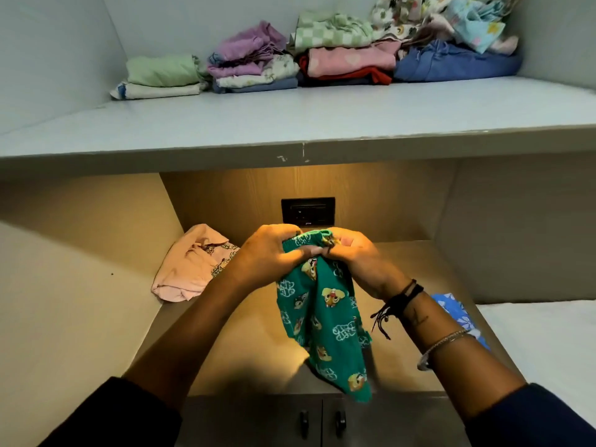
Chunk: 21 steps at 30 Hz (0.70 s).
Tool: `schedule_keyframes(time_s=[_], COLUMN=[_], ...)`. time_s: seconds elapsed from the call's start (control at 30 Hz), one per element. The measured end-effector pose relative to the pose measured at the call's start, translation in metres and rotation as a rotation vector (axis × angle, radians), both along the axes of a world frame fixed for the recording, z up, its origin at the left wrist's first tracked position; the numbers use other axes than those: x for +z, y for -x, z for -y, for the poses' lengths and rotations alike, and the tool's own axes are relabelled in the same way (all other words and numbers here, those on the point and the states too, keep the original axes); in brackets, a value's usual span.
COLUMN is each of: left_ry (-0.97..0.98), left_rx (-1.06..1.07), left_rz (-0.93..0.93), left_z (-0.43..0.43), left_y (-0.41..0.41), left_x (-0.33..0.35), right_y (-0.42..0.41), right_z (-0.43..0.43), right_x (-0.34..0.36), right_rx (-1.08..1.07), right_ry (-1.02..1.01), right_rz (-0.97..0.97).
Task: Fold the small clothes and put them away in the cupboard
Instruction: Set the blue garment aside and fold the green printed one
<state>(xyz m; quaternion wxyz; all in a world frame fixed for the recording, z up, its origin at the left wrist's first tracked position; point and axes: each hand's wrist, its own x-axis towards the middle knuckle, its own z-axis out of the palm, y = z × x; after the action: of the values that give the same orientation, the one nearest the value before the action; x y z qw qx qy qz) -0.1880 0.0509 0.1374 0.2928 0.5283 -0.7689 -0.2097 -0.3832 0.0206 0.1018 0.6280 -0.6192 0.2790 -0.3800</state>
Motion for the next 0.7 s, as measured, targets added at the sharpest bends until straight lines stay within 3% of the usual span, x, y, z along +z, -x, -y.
schedule_keyframes(time_s=[0.13,0.23,0.37,0.57,0.7], left_ry=[-0.044,-0.071,-0.113,-0.202,-0.248], left_rx=[-0.060,-0.026,-0.007,-0.004,0.056], left_rz=[-0.190,-0.363,-0.489,-0.762,-0.855], left_z=[-0.002,-0.002,-0.002,-0.002,0.000], left_y=[0.000,-0.005,-0.027,-0.050,-0.059], left_x=[0.012,0.021,0.028,0.025,0.019], right_y=[0.009,0.014,0.014,0.013,0.015], right_z=[0.005,0.003,-0.005,-0.014,-0.016], right_x=[-0.013,-0.036,-0.077,-0.118,-0.126], right_rx=[0.114,0.267,0.295,0.365,0.306], right_ry=[-0.057,-0.048,-0.114,-0.348,-0.328], right_rz=[0.066,-0.134,-0.313,-0.261,-0.278])
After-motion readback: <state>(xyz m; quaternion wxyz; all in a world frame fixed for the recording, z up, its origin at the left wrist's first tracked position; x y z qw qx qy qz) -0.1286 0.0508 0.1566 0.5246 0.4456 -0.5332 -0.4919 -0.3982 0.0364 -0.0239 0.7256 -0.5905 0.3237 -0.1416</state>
